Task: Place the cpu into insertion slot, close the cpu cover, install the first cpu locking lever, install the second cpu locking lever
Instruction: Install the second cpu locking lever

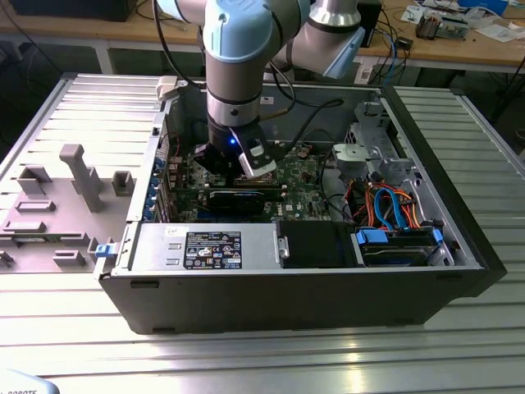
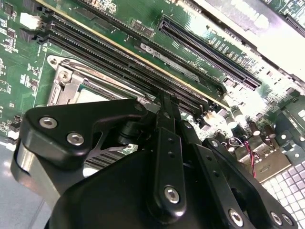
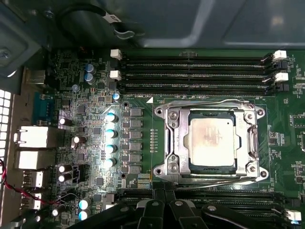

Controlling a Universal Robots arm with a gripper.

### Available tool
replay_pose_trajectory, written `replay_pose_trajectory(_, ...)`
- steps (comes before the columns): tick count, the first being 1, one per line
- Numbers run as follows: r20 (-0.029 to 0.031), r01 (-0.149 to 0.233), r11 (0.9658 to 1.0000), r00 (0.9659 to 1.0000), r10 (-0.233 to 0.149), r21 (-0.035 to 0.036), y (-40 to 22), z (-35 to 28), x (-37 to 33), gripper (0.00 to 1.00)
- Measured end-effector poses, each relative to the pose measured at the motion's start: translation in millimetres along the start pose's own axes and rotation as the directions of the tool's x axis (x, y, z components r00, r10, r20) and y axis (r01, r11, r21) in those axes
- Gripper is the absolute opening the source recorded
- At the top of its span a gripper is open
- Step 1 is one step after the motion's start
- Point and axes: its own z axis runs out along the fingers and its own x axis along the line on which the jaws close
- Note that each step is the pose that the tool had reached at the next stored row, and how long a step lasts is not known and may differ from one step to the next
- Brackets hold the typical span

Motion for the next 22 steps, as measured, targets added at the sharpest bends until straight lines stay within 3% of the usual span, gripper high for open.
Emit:
replay_pose_trajectory(6, 0.0001, 0.000, 0.9999, 1.0000, 0.000, -0.0145, -0.1, 1.0, -0.1, 0.11)
replay_pose_trajectory(9, 0.0004, 0.001, 0.9998, 1.0000, -0.001, -0.0177, -0.2, 1.8, 0.0, 0.11)
replay_pose_trajectory(18, 0.0023, 0.002, 0.9990, 1.0000, -0.002, -0.0449, -0.5, 3.6, 0.3, 0.11)
replay_pose_trajectory(22, 0.0037, 0.002, 0.9988, 1.0000, -0.002, -0.0495, -0.6, 4.3, 0.4, 0.11)
